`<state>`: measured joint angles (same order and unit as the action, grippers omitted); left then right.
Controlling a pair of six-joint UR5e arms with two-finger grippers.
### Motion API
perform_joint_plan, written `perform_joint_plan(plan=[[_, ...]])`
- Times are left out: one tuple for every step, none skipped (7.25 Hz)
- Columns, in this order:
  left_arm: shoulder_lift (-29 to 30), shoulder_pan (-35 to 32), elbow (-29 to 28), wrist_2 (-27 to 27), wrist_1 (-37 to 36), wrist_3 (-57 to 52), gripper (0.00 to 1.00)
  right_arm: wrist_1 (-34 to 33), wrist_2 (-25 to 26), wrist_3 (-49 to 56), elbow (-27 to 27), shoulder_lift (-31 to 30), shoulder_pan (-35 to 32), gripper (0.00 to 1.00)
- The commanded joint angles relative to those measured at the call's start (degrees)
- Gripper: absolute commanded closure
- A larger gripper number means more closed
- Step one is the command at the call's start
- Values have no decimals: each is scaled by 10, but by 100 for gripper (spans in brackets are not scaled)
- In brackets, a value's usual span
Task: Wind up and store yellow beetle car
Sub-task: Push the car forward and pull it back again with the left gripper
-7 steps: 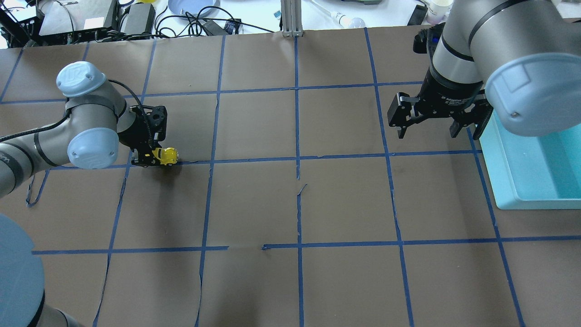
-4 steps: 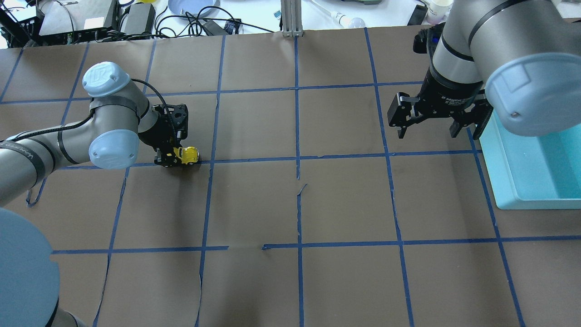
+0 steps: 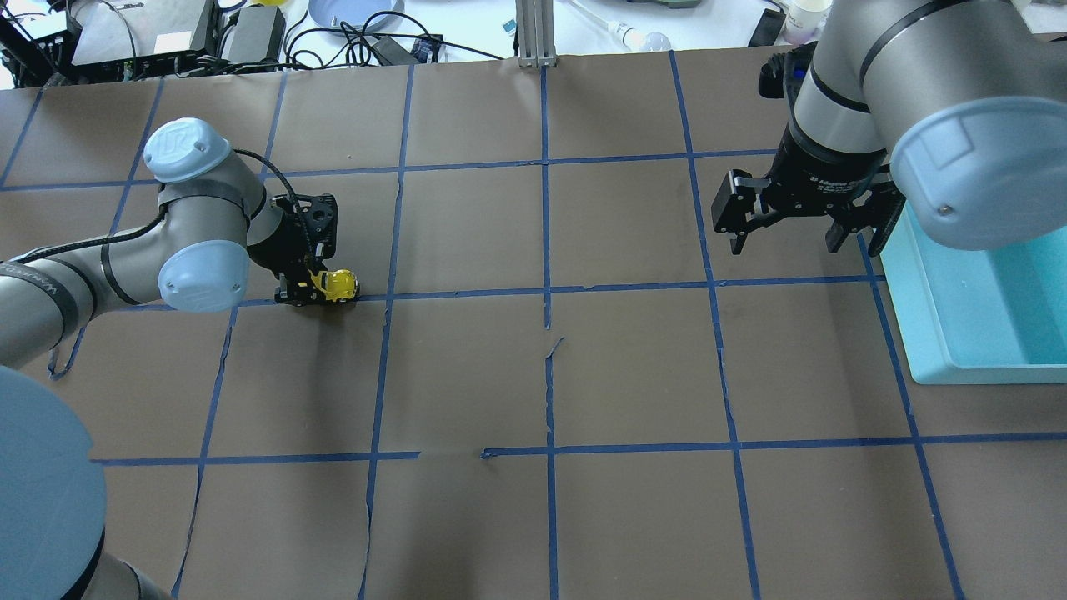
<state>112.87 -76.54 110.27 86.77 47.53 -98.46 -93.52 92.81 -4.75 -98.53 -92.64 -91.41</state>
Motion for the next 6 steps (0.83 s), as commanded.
perform_joint_plan(plan=[[0, 30, 8, 0, -8, -27, 51, 0, 0, 0, 0, 0, 0, 0], [0, 41, 9, 0, -9, -41, 51, 0, 0, 0, 0, -1, 0, 0], [-3, 58, 9, 1, -9, -58, 51, 0, 0, 0, 0, 0, 0, 0], [-5, 67, 9, -1, -8, -59, 51, 0, 0, 0, 0, -1, 0, 0], [-5, 68, 9, 2, -8, -59, 49, 0, 0, 0, -1, -1, 0, 0], [-6, 68, 10, 4, -8, -52, 27, 0, 0, 0, 0, -1, 0, 0]])
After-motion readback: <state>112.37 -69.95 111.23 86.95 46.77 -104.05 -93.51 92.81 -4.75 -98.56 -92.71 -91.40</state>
